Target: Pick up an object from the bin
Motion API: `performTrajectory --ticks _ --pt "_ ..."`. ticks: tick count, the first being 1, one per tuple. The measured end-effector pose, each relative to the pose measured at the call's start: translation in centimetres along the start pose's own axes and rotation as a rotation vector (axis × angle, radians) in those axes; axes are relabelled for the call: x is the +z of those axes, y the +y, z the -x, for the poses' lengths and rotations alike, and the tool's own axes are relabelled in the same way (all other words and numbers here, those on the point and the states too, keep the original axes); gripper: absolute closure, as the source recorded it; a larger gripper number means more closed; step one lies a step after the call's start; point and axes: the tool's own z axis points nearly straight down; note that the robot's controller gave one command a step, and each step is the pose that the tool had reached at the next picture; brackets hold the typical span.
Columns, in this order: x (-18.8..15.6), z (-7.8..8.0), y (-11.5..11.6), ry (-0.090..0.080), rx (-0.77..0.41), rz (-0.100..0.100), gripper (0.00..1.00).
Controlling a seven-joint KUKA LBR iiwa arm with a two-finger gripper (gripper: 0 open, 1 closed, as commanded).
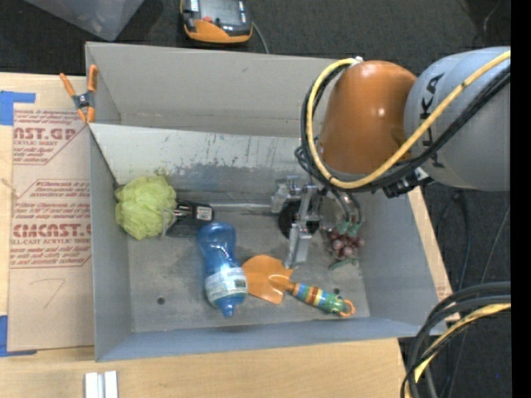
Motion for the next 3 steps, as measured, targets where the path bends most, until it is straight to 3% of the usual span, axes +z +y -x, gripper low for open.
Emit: performTrajectory --ticks 1,2,3 --pt "-0.4 0.2 0.0 -0.008 0.001 0.001 0.00" --pt "12.9 -1.9 0.0 -0.006 -0.031 0.000 0.00" --pt "4.1 -2.0 0.7 -0.022 0.062 0.003 0.00"
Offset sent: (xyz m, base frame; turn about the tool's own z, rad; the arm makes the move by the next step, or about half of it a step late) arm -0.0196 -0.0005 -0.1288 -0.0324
